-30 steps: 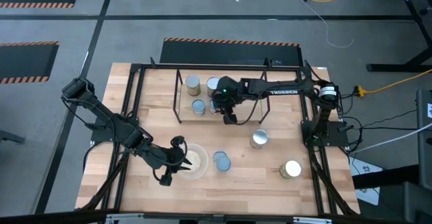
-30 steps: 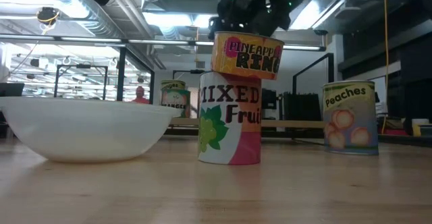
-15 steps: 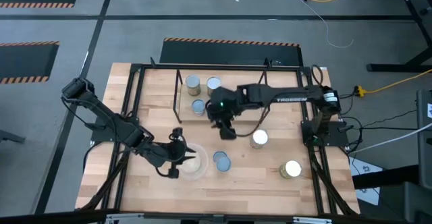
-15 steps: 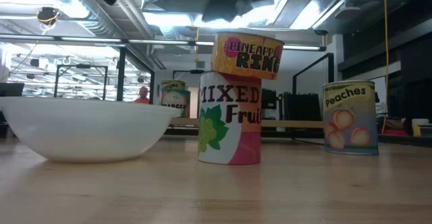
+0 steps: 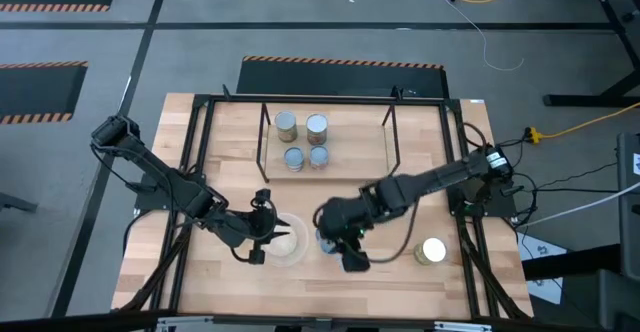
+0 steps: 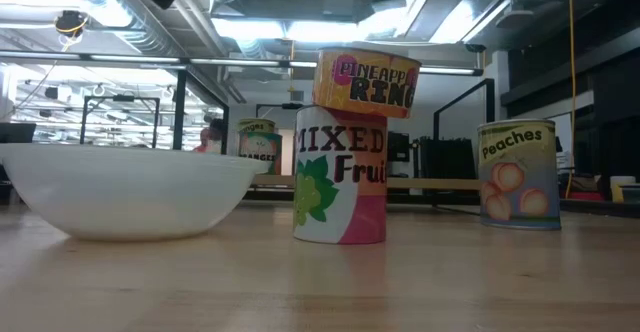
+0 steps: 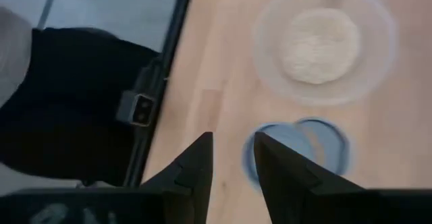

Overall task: Pick and place cans onto a shelf
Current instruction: Put the canned pineapple on the shelf

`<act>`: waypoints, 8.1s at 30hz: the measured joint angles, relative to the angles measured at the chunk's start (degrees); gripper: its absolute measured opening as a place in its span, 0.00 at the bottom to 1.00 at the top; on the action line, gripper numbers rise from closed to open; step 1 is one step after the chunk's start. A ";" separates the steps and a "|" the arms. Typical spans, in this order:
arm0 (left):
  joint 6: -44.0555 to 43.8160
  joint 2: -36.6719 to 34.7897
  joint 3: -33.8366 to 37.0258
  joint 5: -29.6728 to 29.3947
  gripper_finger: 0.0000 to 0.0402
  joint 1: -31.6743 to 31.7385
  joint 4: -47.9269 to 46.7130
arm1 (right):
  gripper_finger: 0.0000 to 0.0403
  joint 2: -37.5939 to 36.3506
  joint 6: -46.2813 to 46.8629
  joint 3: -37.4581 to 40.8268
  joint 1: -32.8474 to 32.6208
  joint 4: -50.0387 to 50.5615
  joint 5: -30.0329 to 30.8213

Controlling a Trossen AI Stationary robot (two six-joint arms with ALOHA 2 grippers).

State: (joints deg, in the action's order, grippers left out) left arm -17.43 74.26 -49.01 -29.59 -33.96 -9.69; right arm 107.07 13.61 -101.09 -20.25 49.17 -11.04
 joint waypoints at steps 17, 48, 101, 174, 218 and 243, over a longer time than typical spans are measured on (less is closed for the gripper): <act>0.00 0.00 0.00 2.17 0.19 0.09 -0.11 | 0.28 0.00 -9.51 3.09 -6.26 -0.21 3.81; 0.03 0.00 0.00 2.24 0.19 0.09 -0.24 | 0.28 2.16 -21.47 3.11 -7.59 1.76 16.14; 0.03 0.00 0.00 2.24 0.19 0.05 -0.57 | 0.28 8.46 -21.65 3.11 -7.81 3.25 19.15; 0.02 0.00 0.00 2.24 0.19 0.05 -0.55 | 0.00 8.22 -21.62 -3.93 -7.79 9.76 22.45; 0.02 0.00 0.00 2.24 0.19 0.07 -0.56 | 0.00 8.26 -33.66 -0.46 16.13 21.22 27.86; -0.57 0.00 0.00 5.21 0.19 0.03 -0.55 | 0.00 8.26 -39.45 3.13 23.87 15.75 21.94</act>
State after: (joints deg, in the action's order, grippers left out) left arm -18.00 74.26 -49.01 -24.38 -33.93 -10.24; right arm 115.33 -25.85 -97.95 3.63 64.93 10.89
